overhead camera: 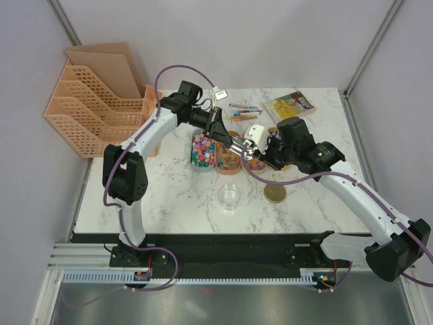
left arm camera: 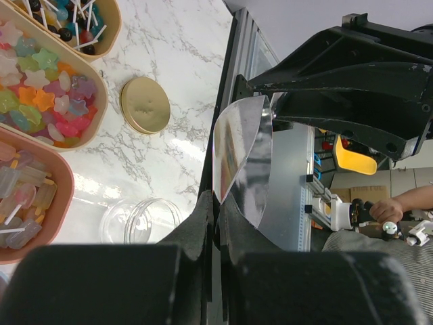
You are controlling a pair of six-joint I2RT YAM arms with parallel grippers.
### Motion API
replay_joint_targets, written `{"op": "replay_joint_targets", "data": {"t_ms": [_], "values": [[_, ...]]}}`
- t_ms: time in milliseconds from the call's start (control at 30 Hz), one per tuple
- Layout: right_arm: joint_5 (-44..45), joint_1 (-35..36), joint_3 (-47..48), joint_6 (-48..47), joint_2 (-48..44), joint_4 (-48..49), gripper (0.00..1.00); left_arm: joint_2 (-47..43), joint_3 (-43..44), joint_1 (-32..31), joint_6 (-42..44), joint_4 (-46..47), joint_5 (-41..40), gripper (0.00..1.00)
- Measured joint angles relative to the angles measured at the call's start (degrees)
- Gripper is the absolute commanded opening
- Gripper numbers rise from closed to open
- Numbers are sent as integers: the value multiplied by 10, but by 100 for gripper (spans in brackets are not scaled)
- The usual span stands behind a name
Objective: Pack the candies
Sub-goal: Pick up the spatula from the center of the board.
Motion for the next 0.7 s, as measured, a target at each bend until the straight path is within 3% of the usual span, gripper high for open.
{"op": "replay_joint_targets", "data": {"t_ms": [267, 467, 600, 700], "values": [[4, 0, 0, 1, 0, 3, 44, 0, 0, 0, 0, 0, 0, 2], [7, 0, 0, 2, 0, 12, 43, 0, 0, -1, 1, 0, 0, 2], [6, 0, 0, 2, 0, 12, 34, 0, 0, -1, 1, 0, -1, 2], [3, 0, 0, 5, 0, 10, 18, 0, 0, -1, 1, 0, -3, 2]]}}
